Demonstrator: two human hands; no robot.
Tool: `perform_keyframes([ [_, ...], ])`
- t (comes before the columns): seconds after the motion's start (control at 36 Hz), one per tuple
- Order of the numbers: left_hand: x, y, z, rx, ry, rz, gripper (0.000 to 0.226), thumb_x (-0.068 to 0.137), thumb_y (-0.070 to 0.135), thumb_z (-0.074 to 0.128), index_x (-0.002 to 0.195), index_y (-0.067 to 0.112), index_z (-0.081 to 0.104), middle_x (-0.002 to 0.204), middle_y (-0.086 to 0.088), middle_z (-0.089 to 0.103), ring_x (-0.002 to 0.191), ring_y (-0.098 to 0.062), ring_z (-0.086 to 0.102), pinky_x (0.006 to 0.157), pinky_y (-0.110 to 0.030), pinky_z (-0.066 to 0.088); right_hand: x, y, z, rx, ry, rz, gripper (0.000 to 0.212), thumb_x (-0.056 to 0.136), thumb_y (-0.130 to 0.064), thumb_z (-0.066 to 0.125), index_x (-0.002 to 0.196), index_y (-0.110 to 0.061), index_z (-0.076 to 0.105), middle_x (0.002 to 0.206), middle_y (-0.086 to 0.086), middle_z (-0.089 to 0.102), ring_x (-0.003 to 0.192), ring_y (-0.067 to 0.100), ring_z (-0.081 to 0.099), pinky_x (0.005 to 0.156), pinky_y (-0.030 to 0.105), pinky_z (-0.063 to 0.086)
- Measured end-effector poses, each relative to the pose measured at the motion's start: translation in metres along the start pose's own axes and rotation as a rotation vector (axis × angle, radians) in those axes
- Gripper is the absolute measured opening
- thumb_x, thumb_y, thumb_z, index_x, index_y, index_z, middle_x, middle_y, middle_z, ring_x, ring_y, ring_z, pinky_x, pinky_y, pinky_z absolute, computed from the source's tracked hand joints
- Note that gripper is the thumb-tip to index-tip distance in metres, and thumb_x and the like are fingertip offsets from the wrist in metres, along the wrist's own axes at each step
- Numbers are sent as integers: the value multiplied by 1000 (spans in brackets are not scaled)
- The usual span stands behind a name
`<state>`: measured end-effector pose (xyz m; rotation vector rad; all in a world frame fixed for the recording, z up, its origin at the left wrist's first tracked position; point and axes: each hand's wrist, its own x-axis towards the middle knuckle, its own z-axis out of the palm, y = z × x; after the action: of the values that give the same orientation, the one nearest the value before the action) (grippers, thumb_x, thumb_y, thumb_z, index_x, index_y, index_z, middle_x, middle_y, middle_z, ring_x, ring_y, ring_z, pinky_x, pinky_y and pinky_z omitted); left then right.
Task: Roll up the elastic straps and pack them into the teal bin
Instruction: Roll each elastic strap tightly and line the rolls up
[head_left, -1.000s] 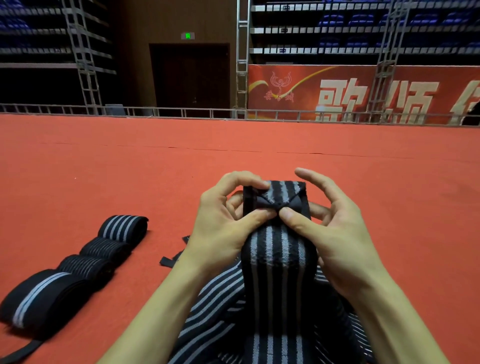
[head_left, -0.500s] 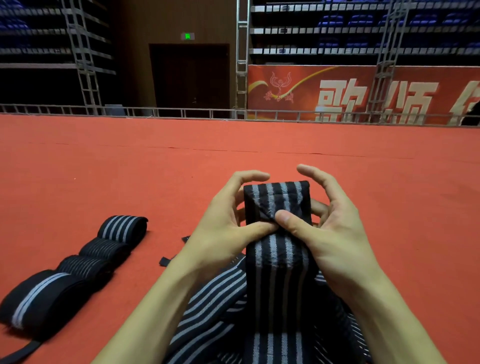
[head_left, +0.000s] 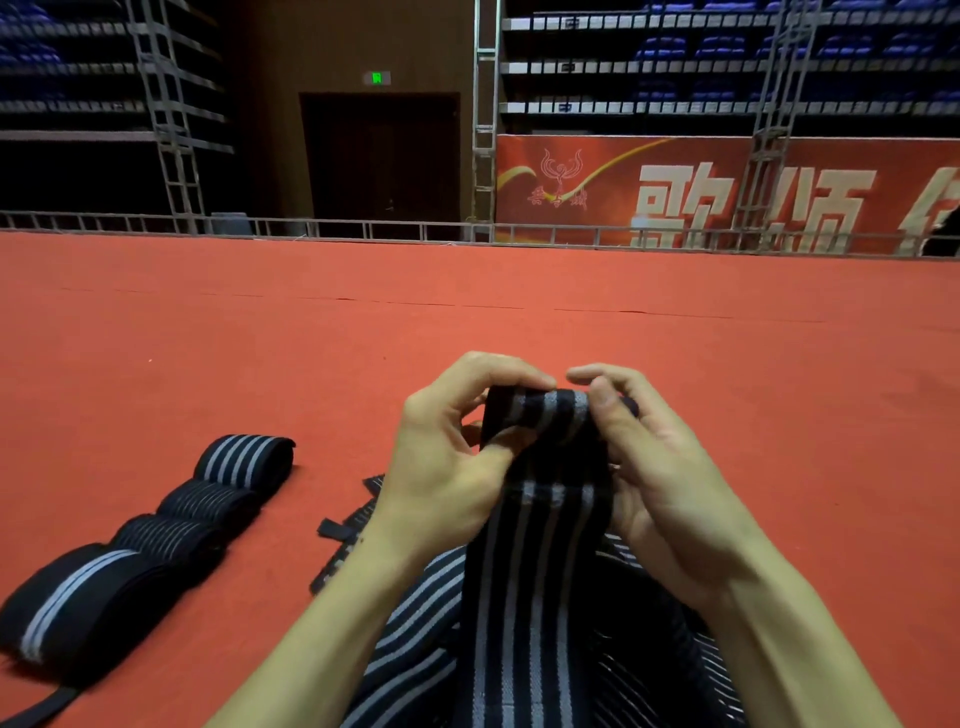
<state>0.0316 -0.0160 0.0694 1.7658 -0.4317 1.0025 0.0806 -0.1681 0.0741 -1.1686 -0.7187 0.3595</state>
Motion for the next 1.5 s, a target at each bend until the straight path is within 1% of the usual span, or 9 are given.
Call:
perform_keyframes([
  [0.22,0,-5,3,-52,93,72,47,70,-24,61,84,19,73,99,1,64,98,-15,64,80,-22,49,4,5,4,-111,66,-129,43,74,-54,78,104,-25,69,93,12,66,85,25,60,78,48,49],
  [0.42,-3,0,0,-366,-115,-260,48,67,8,63,111,25,67,109,-6,64,100,-26,62,86,-42,53,3,4,1,-46,65,-121,42,69,-22,74,109,-31,64,87,19,71,72,30,67,66,45,60],
  [0.56,-4,6,8,-429,-110,-429,44,79,20,63,119,31,51,88,1,65,83,-18,63,74,-30,54,3,6,-2,-68,92,-178,49,72,-9,81,109,-35,60,92,16,71,81,30,68,75,49,58],
  [0.69,-3,8,7,-253,-128,-436,36,80,23,55,114,30,42,79,15,59,78,-6,57,70,-21,50,3,12,3,-45,5,-131,44,92,8,57,114,-29,50,93,8,67,83,23,65,75,39,58],
  [0.92,1,11,-7,-369,-111,-408,46,85,-6,68,122,17,52,97,1,65,85,-9,66,71,-24,56,1,4,3,-32,32,-143,45,75,-4,78,104,-30,58,98,19,69,79,29,67,69,45,59],
  [1.08,3,6,-8,-27,-32,-163,48,73,1,72,112,28,64,103,10,71,96,-11,68,89,-33,55,1,3,-1,-15,0,-33,47,76,-16,82,114,-26,57,99,11,66,86,22,68,72,41,58],
  [1.25,2,2,-5,45,-32,-18,54,75,-11,67,111,29,64,108,14,69,108,-14,65,97,-28,49,0,-1,6,56,25,49,46,74,-51,60,104,-16,61,92,5,64,76,13,64,62,37,54],
  [1.36,-1,2,1,-62,-52,-91,48,76,-11,63,109,24,64,105,8,68,103,-12,65,89,-25,50,1,-1,5,51,87,-33,28,74,-35,66,95,-16,63,71,-1,66,62,14,63,59,35,53],
  [1.5,-5,2,6,-266,-81,-290,45,72,18,71,115,29,61,120,1,63,102,-18,63,89,-36,54,1,0,-1,-24,83,-116,29,63,-24,77,91,-21,69,87,15,71,74,25,68,67,41,58],
])
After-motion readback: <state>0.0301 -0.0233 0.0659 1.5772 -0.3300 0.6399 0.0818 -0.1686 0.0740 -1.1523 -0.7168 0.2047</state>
